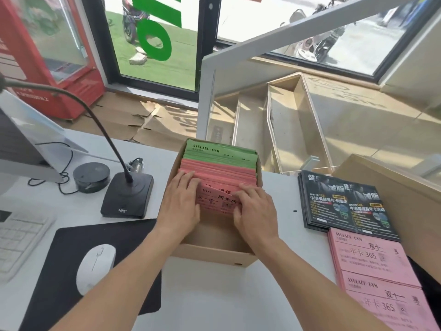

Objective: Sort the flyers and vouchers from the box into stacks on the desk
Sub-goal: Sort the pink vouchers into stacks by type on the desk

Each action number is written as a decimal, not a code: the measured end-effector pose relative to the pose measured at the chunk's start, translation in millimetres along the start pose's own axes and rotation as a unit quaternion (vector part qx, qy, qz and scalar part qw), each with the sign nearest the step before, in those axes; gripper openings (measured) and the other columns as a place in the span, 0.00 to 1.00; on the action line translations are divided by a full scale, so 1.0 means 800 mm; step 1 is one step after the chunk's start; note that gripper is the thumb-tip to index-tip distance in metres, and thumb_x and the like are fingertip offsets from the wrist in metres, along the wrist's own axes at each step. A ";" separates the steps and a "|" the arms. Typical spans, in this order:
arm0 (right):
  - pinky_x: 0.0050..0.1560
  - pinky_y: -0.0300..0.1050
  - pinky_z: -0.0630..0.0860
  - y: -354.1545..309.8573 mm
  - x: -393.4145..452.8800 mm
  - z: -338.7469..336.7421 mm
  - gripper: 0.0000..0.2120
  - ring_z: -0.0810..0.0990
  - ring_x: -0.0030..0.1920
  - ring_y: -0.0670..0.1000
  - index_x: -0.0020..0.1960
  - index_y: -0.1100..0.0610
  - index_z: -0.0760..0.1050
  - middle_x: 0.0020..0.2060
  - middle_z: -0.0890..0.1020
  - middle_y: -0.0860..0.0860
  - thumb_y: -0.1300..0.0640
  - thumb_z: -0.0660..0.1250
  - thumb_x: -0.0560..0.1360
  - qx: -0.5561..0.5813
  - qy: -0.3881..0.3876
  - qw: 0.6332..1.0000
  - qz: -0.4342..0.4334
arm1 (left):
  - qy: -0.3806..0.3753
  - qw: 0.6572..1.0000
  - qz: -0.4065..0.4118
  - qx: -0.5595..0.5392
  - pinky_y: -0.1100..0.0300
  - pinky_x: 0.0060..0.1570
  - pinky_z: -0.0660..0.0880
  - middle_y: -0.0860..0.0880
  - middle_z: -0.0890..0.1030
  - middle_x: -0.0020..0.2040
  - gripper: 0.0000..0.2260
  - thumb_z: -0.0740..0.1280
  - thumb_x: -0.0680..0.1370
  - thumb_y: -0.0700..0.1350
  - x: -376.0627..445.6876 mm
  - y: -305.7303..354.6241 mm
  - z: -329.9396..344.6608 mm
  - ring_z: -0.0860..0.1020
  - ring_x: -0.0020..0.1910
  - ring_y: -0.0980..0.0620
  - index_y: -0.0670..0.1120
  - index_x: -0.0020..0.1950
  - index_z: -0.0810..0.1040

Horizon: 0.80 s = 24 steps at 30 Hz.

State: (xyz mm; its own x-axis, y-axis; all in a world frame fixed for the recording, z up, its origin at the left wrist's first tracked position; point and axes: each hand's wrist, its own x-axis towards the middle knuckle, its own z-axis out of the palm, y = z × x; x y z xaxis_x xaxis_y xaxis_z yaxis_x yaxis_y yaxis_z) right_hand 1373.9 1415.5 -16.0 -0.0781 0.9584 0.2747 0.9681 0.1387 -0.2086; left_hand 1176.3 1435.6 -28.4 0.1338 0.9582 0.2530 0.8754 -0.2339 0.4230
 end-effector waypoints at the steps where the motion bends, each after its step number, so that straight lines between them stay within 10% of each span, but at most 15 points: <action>1: 0.63 0.49 0.72 -0.001 0.000 -0.002 0.11 0.79 0.57 0.53 0.54 0.51 0.81 0.54 0.83 0.47 0.58 0.70 0.72 0.005 -0.006 1.000 -0.003 | 0.003 1.000 -0.002 -0.011 0.50 0.78 0.56 0.44 0.69 0.75 0.24 0.72 0.72 0.38 0.000 0.000 0.000 0.59 0.79 0.44 0.44 0.68 0.73; 10: 0.68 0.53 0.71 -0.004 0.001 0.001 0.27 0.76 0.59 0.54 0.73 0.53 0.69 0.58 0.79 0.50 0.54 0.67 0.75 -0.024 -0.050 0.998 -0.018 | 0.002 1.000 -0.005 -0.012 0.50 0.79 0.55 0.44 0.66 0.77 0.19 0.70 0.74 0.37 0.001 -0.001 0.003 0.57 0.80 0.44 0.43 0.64 0.74; 24: 0.50 0.50 0.77 -0.008 -0.001 -0.011 0.06 0.82 0.45 0.55 0.51 0.51 0.73 0.45 0.84 0.48 0.59 0.62 0.75 -0.037 -0.094 0.993 -0.059 | -0.007 1.000 -0.002 -0.004 0.47 0.80 0.53 0.45 0.63 0.79 0.25 0.69 0.76 0.38 0.000 -0.002 0.005 0.54 0.81 0.45 0.45 0.73 0.70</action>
State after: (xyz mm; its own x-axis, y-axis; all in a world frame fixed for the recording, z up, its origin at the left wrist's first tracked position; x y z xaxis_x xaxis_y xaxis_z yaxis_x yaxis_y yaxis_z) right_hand 1369.8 1411.4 -6.4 -0.2289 0.9669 0.1126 0.9637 0.2414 -0.1138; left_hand 1176.6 1436.8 -32.8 0.1366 0.9613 0.2391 0.8720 -0.2312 0.4314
